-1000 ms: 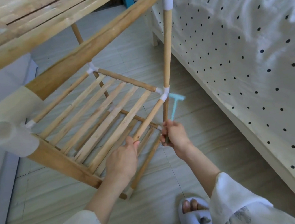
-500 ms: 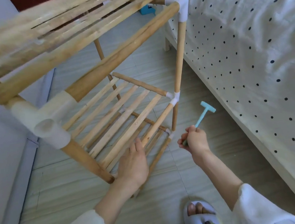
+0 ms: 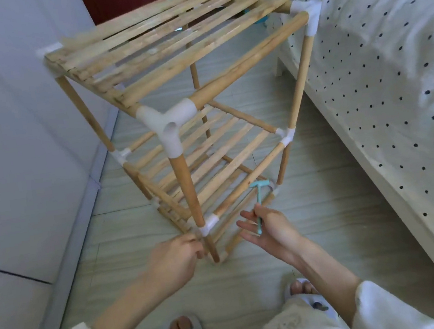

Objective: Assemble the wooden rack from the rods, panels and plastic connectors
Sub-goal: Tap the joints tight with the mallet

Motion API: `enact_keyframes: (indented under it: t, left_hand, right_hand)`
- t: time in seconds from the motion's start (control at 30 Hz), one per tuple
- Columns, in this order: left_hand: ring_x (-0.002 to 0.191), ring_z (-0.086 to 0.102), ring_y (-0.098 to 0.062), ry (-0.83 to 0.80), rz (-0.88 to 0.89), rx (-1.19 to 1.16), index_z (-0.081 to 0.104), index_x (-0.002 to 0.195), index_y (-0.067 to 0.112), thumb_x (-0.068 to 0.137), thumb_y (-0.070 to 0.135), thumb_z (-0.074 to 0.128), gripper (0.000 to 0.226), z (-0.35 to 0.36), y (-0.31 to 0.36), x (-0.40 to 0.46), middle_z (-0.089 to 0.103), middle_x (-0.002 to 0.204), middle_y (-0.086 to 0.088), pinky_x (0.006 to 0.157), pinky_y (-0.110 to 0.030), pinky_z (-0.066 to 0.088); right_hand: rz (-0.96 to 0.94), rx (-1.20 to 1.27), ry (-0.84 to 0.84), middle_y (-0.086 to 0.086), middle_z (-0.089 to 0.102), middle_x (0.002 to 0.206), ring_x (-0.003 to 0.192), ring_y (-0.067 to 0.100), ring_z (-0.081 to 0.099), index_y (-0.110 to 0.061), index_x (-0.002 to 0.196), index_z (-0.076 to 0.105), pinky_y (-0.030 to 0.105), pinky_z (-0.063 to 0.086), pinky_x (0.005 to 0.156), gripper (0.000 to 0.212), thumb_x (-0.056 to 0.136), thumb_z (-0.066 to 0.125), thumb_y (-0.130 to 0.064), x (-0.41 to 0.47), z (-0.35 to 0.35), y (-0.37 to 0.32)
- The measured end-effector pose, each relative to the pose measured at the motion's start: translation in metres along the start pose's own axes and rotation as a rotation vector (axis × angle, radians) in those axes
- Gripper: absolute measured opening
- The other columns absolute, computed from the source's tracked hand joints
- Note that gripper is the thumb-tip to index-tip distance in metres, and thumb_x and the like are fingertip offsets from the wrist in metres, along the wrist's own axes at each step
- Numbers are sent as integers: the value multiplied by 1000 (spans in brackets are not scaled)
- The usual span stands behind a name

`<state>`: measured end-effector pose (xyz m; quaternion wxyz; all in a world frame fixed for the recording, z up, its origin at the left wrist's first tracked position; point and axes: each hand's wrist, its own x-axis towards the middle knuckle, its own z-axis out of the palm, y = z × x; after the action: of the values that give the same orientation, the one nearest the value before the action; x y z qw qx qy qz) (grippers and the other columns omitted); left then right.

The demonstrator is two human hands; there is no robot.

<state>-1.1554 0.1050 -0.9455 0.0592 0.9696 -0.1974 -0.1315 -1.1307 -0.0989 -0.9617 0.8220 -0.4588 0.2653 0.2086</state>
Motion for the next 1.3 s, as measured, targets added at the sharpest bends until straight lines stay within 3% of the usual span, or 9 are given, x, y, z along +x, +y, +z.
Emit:
enact_keyframes:
  t: [0.1,0.27,0.47,0.57,0.63,0.8,0.97,1.13,1.3]
  left_hand:
    - [122,46,-26,75,-206,-6,43,135,18,92,11,36,44,0,-37,6,43,135,-4,89,-41,45]
    - [146,0,-23,63,-200,140,13,149,17,101,29,33,53,5,-63,44,3,157,-6,116,-38,11]
    - [93,66,-35,321,-8,392,68,88,7,54,30,87,45,11,-71,71,67,89,-12,88,-48,50]
    - [68,62,-28,375,19,416,63,73,12,51,43,84,43,12,-41,81,60,69,-5,73,-35,51]
    - [64,59,-24,405,49,404,61,69,14,51,53,76,45,18,-15,89,59,67,-3,67,-33,43]
    - [61,56,-25,428,-76,231,61,72,12,61,53,69,43,34,23,107,59,67,-5,60,-33,40]
    - [71,54,-26,516,-160,167,64,105,7,77,32,71,38,46,20,108,58,80,-6,67,-38,41]
    - [79,54,-27,480,-168,128,55,122,5,82,28,66,47,43,25,108,59,88,-7,71,-40,42]
    - [83,54,-27,449,-169,174,53,125,6,87,29,57,44,41,22,105,59,91,-7,72,-40,40]
  right_hand:
    - [36,95,1,4,46,80,134,39,35,-12,82,44,39,42,96,26,103,32,-21,2,15,0]
    - [28,269,7,14,54,102,108,31,53,-11,76,44,42,38,101,33,103,31,-25,5,29,0]
    - [-24,353,12,34,29,143,136,43,28,-14,69,39,42,29,113,37,104,30,-22,27,22,-12]
    - [-89,329,52,15,69,92,92,27,67,-15,69,37,27,54,81,34,102,28,-16,49,9,-29]
    - [-188,277,128,1,56,55,55,12,61,-15,69,37,23,51,59,35,102,26,-15,54,-3,-45]
    - [-366,-226,466,7,49,67,56,15,49,-6,87,47,24,44,53,27,102,25,-12,27,-49,-51]
    - [-220,-512,277,-10,28,41,31,4,19,-5,90,53,13,15,35,24,102,32,-11,3,-102,-45]
    - [-391,-244,606,1,25,54,24,1,21,-14,81,42,11,17,30,27,101,24,-10,2,-105,-60]
    - [-156,-456,235,-7,29,39,25,4,22,-12,77,43,10,16,31,28,100,29,-9,15,-82,-7]
